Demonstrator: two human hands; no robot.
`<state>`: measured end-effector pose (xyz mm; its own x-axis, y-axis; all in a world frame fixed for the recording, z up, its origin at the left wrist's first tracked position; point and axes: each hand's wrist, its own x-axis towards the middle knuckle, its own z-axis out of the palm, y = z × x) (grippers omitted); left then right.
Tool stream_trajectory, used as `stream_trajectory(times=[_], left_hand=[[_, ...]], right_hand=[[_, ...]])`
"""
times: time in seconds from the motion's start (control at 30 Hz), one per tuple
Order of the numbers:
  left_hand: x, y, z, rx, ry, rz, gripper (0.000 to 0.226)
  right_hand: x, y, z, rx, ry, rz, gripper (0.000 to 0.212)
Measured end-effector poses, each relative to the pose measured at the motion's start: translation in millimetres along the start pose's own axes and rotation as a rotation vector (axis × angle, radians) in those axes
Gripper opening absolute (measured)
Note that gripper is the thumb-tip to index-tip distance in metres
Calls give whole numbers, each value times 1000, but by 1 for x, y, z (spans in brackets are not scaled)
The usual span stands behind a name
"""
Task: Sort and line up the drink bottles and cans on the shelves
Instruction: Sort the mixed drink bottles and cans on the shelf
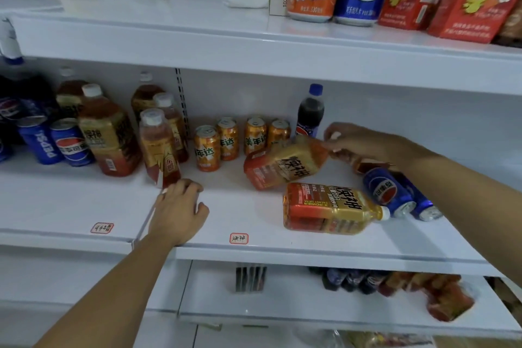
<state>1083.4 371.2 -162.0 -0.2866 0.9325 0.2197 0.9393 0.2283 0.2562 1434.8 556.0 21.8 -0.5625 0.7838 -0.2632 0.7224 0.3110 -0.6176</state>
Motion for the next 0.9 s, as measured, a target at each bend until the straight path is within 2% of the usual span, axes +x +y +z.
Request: stream_trajectory(times=[0.1,0.17,0.3,0.4,0.5,0.57,0.63,0.7,0.73,0.8,0.9], left_hand=[[-1,0,0,8,-7,8,50],[-2,-1,-1,7,-12,12,49],[-3,0,-4,6,-12,4,48],[-2,-2,-3,-11,-3,3,49],[-1,-3,-3,-28,-4,-3,50],[-2,-1,-3,-7,0,2,51],[-4,1,-1,15,17,6,53],[-3,1,0,26,16,-24,51],[1,4,0,20,9,-60,49],[9,21,-1,5,-11,-161,40],[11,50,9,33,-16,-254,39]], right_hand=[[16,-53,12,-248,197,-248,24],[29,-88,30,-303,302,-329,26],[67,-124,58,-309,314,-405,28],[75,-126,61,-254,273,-453,35],[56,-88,57,-123,171,-407,61],[31,-47,45,-161,94,-364,64],[1,-3,23,-290,-93,-272,69],[-27,36,10,-353,-334,-146,88],[-35,54,10,-382,-400,-118,98],[-42,89,21,-504,-380,-95,109],[-41,109,30,-495,-323,-109,102]])
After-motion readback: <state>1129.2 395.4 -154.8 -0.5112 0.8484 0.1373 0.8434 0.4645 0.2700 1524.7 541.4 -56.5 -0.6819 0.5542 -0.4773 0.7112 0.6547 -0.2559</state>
